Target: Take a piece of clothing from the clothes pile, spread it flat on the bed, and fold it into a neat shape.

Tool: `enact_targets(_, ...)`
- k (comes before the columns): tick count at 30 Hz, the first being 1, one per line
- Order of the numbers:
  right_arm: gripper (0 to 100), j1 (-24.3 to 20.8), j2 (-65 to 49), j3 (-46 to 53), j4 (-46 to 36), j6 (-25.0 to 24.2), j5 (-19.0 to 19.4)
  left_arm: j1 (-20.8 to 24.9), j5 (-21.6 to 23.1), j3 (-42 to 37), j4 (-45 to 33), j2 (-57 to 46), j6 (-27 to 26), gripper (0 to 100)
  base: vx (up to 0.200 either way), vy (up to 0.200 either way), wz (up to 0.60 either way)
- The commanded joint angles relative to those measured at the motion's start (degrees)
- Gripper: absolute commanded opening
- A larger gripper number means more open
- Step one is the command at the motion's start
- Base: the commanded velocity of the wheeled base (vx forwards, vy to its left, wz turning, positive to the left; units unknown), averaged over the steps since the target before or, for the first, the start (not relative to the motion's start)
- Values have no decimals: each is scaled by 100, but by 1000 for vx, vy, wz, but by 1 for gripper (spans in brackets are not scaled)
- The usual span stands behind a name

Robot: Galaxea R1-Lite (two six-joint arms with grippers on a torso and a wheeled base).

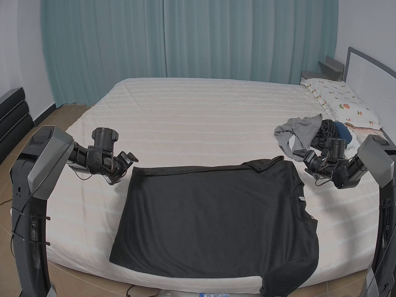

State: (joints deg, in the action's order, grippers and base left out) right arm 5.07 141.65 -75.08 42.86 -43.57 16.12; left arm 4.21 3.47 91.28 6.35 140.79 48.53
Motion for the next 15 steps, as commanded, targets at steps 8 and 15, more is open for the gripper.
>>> enact_targets(8,100,214,-2661,4080,636,15,612,-43,663,-3811,1316,-2328,42,100,0,0,0)
enact_targets(15,100,266,-3091,5434,1119,24,691,142,637,-5481,2239,-2864,42,100,-114,0,0)
